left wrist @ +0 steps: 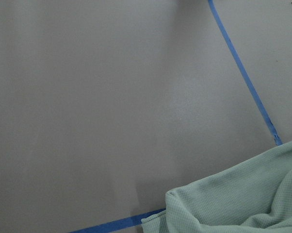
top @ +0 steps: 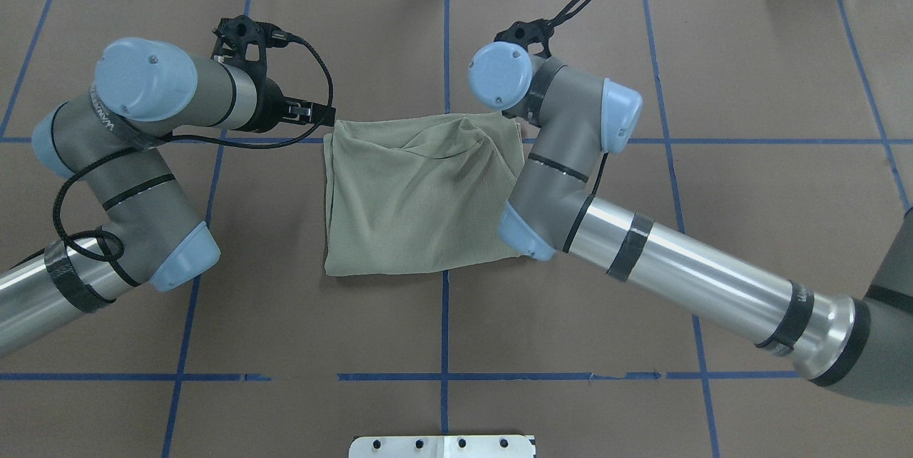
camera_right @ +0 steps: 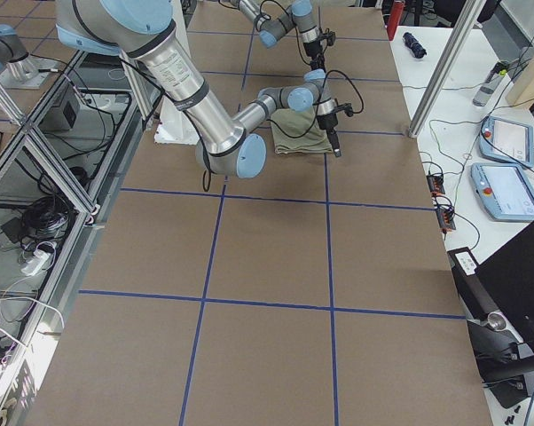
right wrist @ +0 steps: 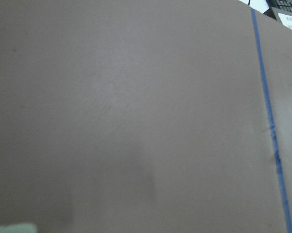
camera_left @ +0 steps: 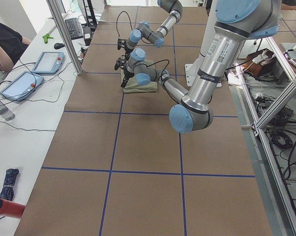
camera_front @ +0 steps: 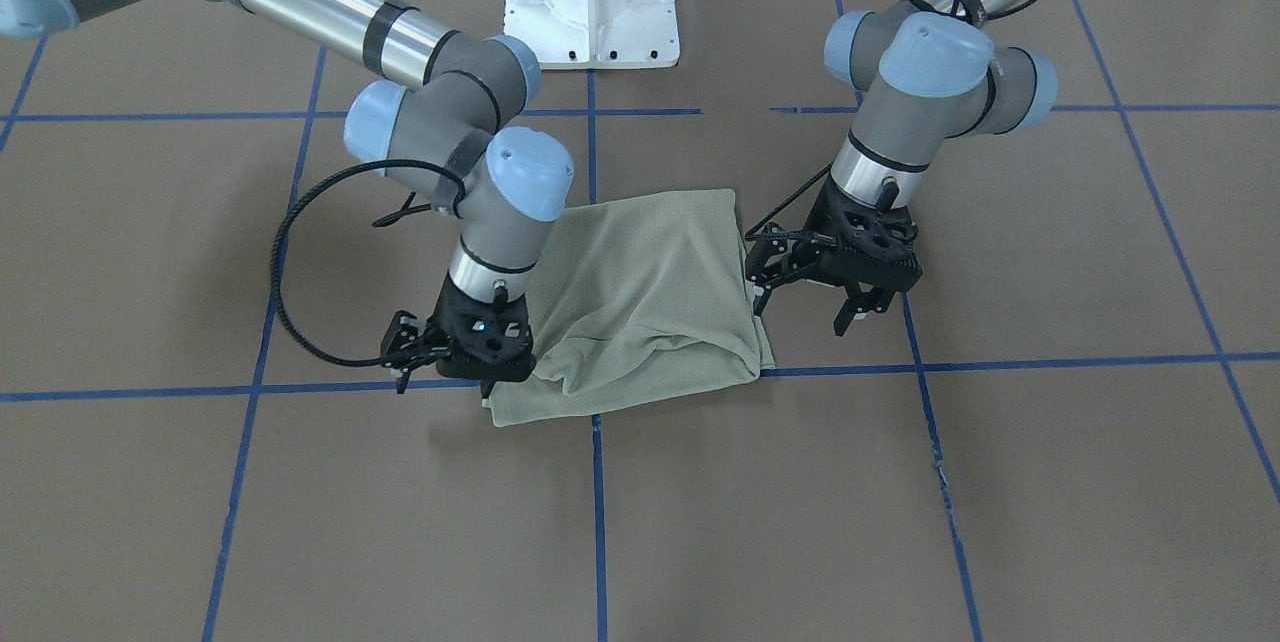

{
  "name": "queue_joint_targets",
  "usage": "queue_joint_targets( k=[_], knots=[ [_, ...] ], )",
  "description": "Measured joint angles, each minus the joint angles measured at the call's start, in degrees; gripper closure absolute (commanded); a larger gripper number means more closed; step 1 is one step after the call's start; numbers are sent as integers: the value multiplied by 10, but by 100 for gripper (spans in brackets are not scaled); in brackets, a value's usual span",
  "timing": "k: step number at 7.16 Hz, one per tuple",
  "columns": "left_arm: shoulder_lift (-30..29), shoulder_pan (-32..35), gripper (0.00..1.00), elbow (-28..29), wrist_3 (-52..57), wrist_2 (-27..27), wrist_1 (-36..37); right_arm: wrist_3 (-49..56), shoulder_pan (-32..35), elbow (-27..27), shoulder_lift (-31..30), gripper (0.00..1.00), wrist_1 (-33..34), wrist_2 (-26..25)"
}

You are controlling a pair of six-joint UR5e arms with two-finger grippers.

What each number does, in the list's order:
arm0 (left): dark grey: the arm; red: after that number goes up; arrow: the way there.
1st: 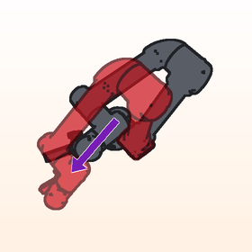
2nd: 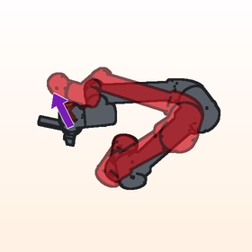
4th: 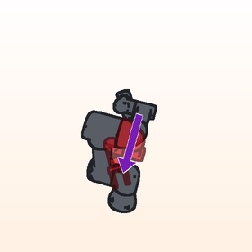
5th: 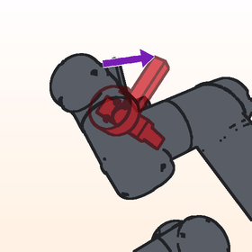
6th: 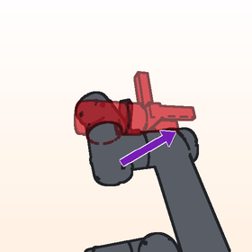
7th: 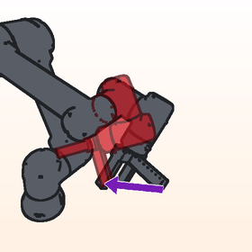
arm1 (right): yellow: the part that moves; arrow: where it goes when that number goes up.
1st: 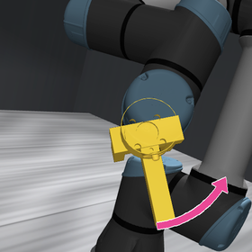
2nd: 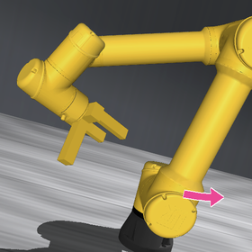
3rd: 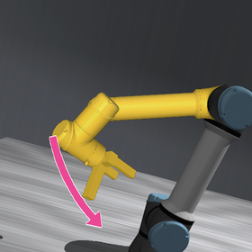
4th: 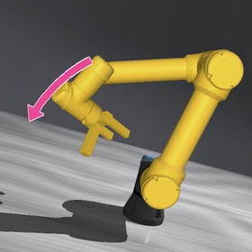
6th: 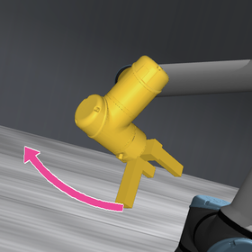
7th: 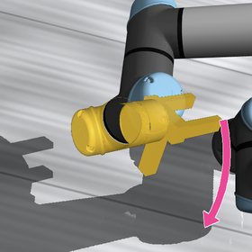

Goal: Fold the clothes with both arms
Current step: 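Release the shirt and raise both grippers away from it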

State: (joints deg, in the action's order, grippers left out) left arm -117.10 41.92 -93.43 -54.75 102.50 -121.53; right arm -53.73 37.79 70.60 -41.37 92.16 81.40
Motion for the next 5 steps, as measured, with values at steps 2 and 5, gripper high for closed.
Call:
queue_joint_targets(
  k=[2, 5],
  knots=[
    [0, 0, 0, -6, 1, 1, 2, 33, 43, -15, -18, 0, -64, 43],
    [69, 23, 0, -101, 52, 42, 50, 59, 103, 66, -81, 0, -87, 204]
  ],
)
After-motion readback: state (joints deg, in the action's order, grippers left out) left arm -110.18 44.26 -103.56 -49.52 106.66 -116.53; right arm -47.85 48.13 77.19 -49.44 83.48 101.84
